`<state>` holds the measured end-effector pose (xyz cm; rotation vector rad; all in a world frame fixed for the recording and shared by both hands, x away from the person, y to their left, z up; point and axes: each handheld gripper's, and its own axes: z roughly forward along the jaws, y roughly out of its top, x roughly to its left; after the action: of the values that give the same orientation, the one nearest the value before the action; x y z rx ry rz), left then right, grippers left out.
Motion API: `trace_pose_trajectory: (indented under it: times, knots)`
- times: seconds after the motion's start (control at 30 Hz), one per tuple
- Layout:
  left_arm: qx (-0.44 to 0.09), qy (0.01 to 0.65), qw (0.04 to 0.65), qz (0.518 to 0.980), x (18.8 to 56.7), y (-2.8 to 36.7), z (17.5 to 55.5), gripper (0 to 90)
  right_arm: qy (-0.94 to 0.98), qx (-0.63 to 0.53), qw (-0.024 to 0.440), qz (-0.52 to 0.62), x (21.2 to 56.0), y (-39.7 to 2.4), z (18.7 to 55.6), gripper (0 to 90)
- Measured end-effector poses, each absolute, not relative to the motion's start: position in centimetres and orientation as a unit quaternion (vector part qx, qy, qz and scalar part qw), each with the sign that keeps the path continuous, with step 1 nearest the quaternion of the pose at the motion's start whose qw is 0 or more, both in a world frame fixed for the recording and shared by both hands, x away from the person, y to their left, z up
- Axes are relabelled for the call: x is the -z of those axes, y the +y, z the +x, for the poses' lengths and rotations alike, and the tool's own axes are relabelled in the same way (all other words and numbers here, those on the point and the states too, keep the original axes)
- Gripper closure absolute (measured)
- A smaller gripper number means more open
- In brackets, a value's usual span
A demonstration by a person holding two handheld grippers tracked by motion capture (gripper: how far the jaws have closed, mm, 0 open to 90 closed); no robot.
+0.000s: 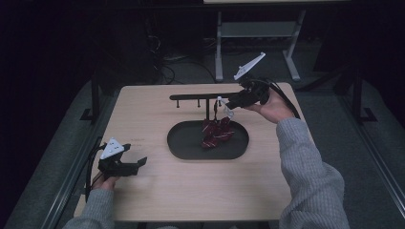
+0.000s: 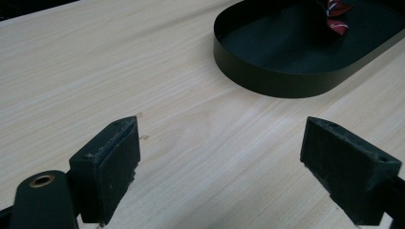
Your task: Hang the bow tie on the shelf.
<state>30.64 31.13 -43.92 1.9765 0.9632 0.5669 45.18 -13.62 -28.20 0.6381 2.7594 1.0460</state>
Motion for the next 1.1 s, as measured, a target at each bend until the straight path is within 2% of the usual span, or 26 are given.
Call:
trace_pose_trajectory:
  times: [1.1]
  knots:
    - [-0.229, 0.385, 0.42, 0.789, 43.8, 31.3, 30.6, 13.0, 0.904, -0.362, 0.054, 0.221, 27.9, -16.1, 42.5, 57.1]
